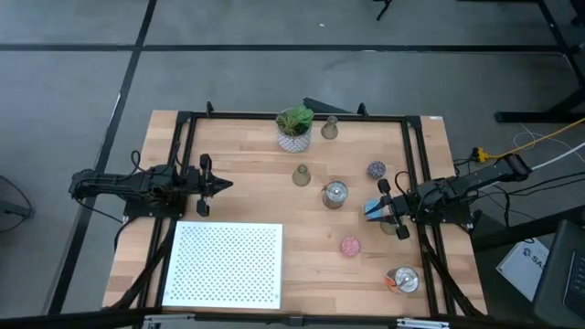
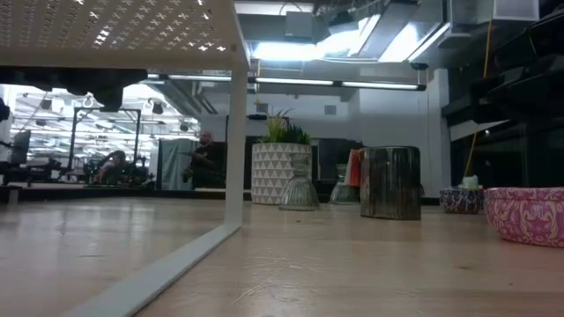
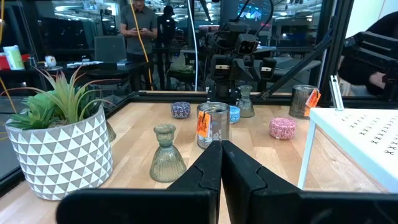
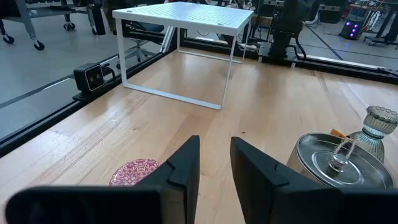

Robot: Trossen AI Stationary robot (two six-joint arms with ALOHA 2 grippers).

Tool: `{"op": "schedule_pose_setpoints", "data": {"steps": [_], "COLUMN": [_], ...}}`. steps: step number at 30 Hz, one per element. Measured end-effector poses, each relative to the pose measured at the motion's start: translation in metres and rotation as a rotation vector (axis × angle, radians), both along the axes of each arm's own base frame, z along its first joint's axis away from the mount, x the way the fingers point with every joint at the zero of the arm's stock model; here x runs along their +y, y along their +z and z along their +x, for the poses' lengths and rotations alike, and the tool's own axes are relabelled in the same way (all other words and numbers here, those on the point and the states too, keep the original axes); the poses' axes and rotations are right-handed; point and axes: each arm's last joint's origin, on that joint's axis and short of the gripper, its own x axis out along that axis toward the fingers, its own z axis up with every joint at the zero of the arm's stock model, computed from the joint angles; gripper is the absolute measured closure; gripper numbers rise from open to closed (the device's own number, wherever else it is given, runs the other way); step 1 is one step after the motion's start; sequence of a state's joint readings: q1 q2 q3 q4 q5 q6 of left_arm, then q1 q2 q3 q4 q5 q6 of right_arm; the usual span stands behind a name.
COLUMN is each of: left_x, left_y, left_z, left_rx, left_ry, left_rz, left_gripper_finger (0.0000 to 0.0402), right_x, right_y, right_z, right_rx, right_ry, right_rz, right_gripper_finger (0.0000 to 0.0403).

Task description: Pick & Place candle stick holders

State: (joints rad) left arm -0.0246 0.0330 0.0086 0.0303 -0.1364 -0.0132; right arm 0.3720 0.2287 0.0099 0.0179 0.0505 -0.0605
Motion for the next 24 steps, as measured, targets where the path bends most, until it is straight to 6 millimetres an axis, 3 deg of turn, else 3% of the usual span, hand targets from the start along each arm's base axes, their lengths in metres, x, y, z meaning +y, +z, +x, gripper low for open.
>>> {"op": "schedule_pose_setpoints", "data": {"steps": [16,24], "left_x": [0.000,0.000], "left_y": [0.000,0.000], "left_z": [0.000,0.000], "left_rx": [0.000,0.000], "left_ry": [0.000,0.000], "left_rz": [0.000,0.000], "left_gripper_finger": [0.0398,0.0398], "right_x": [0.000,0.010], "right_y": [0.000,0.000], "right_z": [0.000,-0.004], "right_rx": [0.000,0.017], "right_ry": [0.002,0.135], "right_rz": [0.000,0.043], "right_gripper_finger": [0.0309,0.0309]}}
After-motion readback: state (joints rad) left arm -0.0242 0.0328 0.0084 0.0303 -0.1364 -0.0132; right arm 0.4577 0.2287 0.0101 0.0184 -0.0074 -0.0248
